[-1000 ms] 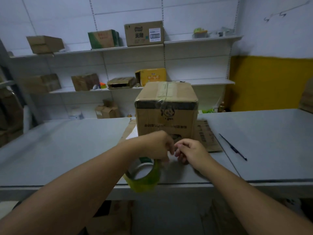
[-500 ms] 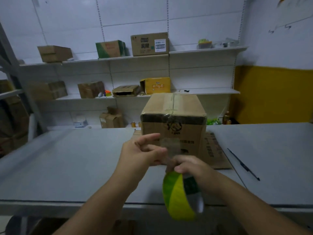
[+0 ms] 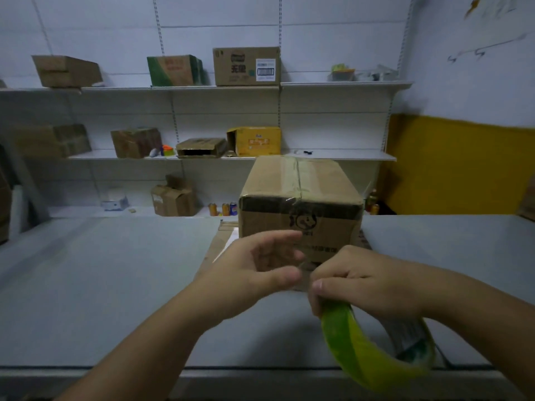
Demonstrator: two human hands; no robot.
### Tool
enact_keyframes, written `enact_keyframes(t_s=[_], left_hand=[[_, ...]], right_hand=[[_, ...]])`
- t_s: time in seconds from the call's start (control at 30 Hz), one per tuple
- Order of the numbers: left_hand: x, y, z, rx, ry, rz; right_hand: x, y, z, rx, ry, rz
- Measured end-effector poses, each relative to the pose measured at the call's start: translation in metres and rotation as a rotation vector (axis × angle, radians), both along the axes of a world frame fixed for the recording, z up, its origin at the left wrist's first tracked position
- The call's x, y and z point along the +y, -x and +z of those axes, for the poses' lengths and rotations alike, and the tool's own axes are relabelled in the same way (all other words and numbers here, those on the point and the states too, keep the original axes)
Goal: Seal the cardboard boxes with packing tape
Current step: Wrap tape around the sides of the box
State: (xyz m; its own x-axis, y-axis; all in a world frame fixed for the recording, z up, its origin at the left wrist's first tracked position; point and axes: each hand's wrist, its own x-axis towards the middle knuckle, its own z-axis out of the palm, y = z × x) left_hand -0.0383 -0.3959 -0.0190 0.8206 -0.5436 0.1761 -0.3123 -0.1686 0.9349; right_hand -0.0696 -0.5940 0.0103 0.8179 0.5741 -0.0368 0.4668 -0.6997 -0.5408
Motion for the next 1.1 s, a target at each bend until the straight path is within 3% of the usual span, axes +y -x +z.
enact_keyframes(t_s=[0.2,0.33,0.57,0.77,0.93,1.1], left_hand=[[-0.011,-0.003,0.027,-0.267,-0.03,0.047],[-0.018,-0.005,0.032,-0.452,-0.163,0.101],[-0.031,-0.018,0.033,-0.39,-0.223,-0.001],[-0.029,-0.016,0.035,-0.285,0.075,0.163],[-0.014,-0.014,0.046,-0.18,0.26,0.271],[0.009,-0.024,0.049,-0.151,0.24,0.414]], right_hand=[[-0.006,-0.004,0.02,0.038,0.065,-0.055],[-0.017,-0.015,0.029,0.144,0.103,-0.137],[-0.028,-0.022,0.035,0.286,0.097,-0.303],[-0.041,-0.022,0.031,0.211,0.041,-0.235],[-0.079,-0.019,0.039,0.439,-0.207,-0.274],[-0.099,-0.015,0.048,0.458,0.017,-0.615]])
